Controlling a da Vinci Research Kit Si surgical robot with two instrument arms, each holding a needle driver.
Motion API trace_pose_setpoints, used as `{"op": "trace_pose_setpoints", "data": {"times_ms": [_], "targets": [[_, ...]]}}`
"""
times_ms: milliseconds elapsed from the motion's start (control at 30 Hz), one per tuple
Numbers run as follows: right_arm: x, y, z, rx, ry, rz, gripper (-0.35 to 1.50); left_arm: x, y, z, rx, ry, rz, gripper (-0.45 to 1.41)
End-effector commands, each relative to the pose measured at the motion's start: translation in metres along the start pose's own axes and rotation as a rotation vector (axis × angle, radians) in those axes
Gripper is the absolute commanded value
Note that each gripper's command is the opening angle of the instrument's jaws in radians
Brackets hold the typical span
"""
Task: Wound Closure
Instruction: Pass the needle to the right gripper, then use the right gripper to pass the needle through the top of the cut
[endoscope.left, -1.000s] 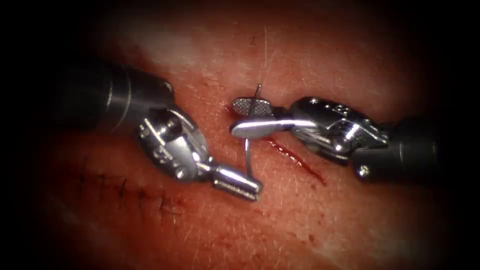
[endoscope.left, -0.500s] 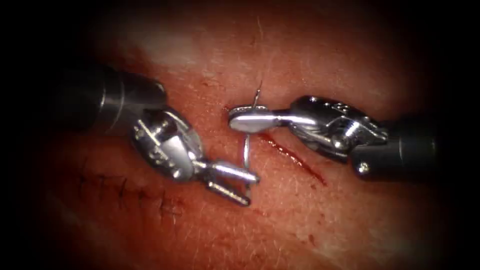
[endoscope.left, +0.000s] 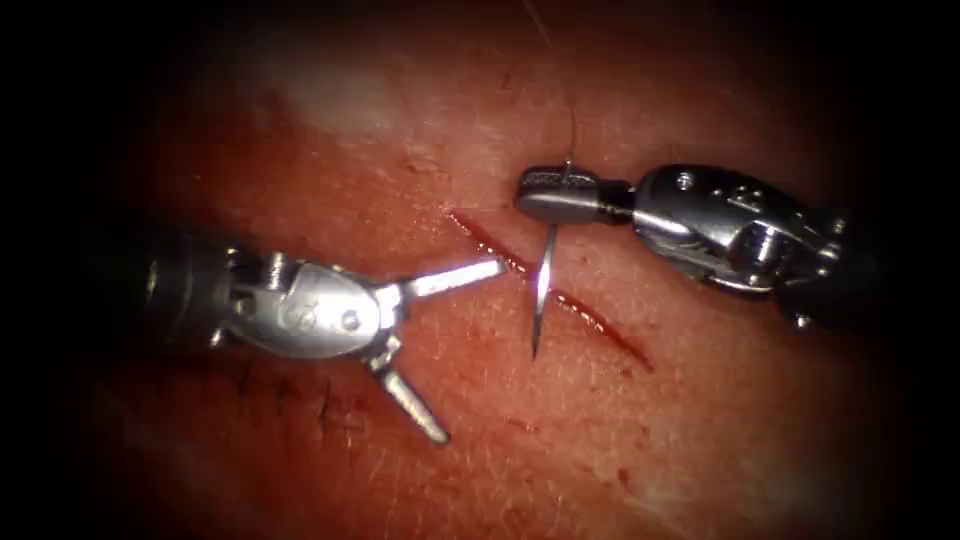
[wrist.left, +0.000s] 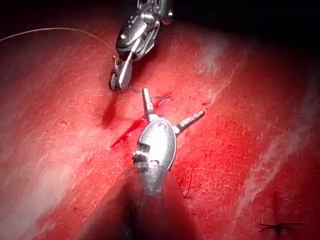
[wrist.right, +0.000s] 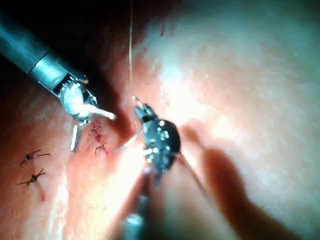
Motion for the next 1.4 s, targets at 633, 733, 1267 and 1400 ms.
{"op": "trace_pose_setpoints", "data": {"times_ms": [633,733,1267,1400], "targets": [[0.0,-0.0009,0.0015,-0.223,-0.13,-0.666,-0.35,-0.005,-0.0004,0.0009,0.396,-0.287,-0.193,0.02],[-0.0002,-0.0011,0.0019,-0.252,-0.122,-0.723,-0.35,-0.0059,-0.0001,0.0012,0.42,-0.341,-0.2,0.0],[-0.0018,-0.0015,0.0028,-0.311,-0.053,-0.853,-0.35,-0.0097,-0.0003,0.0022,0.422,-0.386,-0.218,-0.03],[-0.002,-0.0014,0.0028,-0.32,-0.045,-0.896,-0.35,-0.0104,-0.0007,0.0021,0.421,-0.398,-0.216,-0.05]]}}
